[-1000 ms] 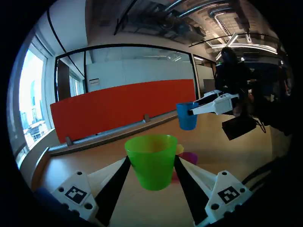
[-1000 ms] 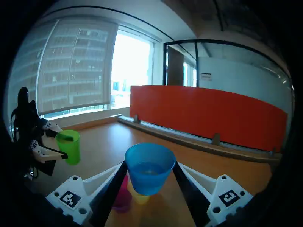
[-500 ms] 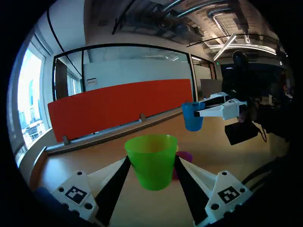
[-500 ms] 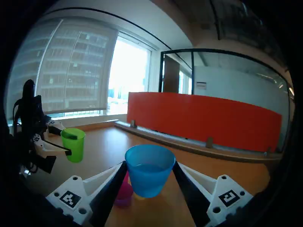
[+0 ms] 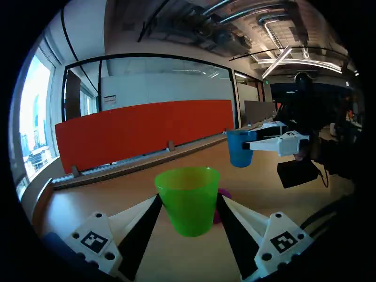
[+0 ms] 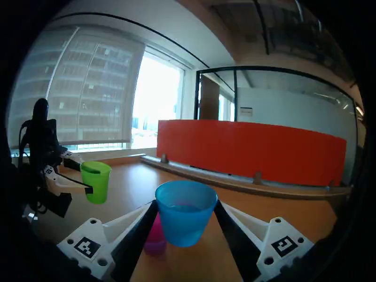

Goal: Pour water

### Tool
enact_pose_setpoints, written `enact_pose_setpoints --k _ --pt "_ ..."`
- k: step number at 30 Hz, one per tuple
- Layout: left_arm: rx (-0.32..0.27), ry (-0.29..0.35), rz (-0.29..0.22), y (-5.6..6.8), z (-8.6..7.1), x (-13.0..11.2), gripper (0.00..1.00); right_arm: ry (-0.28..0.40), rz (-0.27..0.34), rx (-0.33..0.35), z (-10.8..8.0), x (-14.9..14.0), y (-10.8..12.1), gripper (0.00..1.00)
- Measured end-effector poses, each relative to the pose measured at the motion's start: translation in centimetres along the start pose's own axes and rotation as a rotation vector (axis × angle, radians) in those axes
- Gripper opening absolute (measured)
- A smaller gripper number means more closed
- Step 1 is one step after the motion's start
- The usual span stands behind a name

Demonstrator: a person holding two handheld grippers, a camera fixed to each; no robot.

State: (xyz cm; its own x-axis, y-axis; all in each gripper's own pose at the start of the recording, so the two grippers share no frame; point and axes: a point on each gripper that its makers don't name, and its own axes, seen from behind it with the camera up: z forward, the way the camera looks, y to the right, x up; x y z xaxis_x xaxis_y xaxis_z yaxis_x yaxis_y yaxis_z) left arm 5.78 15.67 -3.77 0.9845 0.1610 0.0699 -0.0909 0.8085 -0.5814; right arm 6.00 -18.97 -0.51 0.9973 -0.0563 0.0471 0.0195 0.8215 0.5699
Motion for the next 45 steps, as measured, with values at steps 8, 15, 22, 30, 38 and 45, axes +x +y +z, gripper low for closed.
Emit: enact_pose_setpoints --k 8,15,22,30,38,45 --pt "-0.024 -0.024 0.016 0.8 0.2 -0.7 0.83 -0.001 0.005 0.009 -0.6 -0.4 -0.5 0.91" --pt "-0.033 -0.036 0.031 1.4 0.4 -1.2 0.83 -0.001 0.005 0.015 -0.8 -0.6 -0.8 0.91" --pt "-0.043 -0.016 0.001 1.8 0.5 -0.9 0.83 0.002 0.007 0.024 -1.1 -0.9 -1.1 0.91" --pt "-0.074 0.028 -0.053 2.8 0.7 -0.1 0.83 0.003 -0.014 0.033 -1.3 -1.0 -1.9 0.91" --pt "-0.107 0.066 -0.065 3.7 0.8 0.8 0.83 0.005 -0.068 0.051 -1.3 -1.0 -3.0 0.90" --pt "-0.122 0.073 -0.054 4.2 0.9 0.7 0.83 0.012 -0.111 0.068 -1.1 -0.6 -3.7 0.90"
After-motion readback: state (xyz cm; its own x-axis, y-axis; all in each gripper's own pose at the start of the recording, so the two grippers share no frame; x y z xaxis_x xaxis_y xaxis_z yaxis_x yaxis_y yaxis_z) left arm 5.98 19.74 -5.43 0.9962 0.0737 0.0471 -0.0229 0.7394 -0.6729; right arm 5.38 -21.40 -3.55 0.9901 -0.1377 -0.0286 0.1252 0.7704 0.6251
